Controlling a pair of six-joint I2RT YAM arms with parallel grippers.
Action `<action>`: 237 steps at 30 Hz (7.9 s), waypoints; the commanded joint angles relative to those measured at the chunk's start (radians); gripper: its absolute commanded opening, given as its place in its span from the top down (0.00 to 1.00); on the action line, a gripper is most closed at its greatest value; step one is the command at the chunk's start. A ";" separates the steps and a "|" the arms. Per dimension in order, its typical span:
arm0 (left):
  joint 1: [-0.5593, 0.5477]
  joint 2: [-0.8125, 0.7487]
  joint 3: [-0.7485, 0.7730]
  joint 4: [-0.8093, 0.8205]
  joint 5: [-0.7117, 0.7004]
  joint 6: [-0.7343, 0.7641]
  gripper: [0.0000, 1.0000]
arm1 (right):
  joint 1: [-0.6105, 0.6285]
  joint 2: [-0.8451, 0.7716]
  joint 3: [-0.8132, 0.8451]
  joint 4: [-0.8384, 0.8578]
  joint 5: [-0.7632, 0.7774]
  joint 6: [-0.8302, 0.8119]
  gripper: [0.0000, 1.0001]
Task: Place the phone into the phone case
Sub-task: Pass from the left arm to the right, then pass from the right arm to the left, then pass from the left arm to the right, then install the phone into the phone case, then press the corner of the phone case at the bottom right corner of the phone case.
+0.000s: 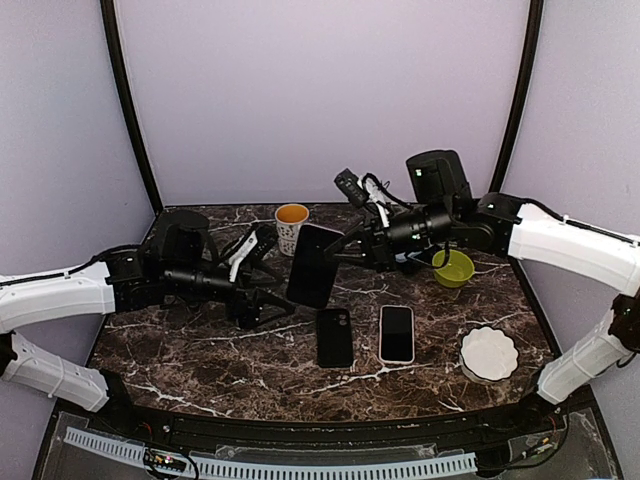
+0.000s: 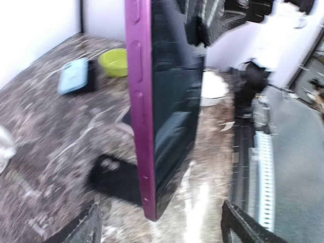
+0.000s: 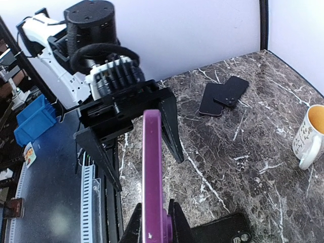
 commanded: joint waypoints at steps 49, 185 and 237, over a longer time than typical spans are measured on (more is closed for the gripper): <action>-0.100 0.078 0.001 0.485 0.227 -0.279 1.00 | 0.043 -0.191 -0.322 0.490 -0.137 0.281 0.87; -0.079 0.668 0.133 -0.046 -0.165 -0.162 0.72 | 0.122 0.328 -0.205 -0.105 0.465 0.555 0.81; -0.096 0.611 0.168 -0.149 -0.320 -0.210 0.75 | 0.287 0.374 -0.026 -0.350 1.006 0.642 0.71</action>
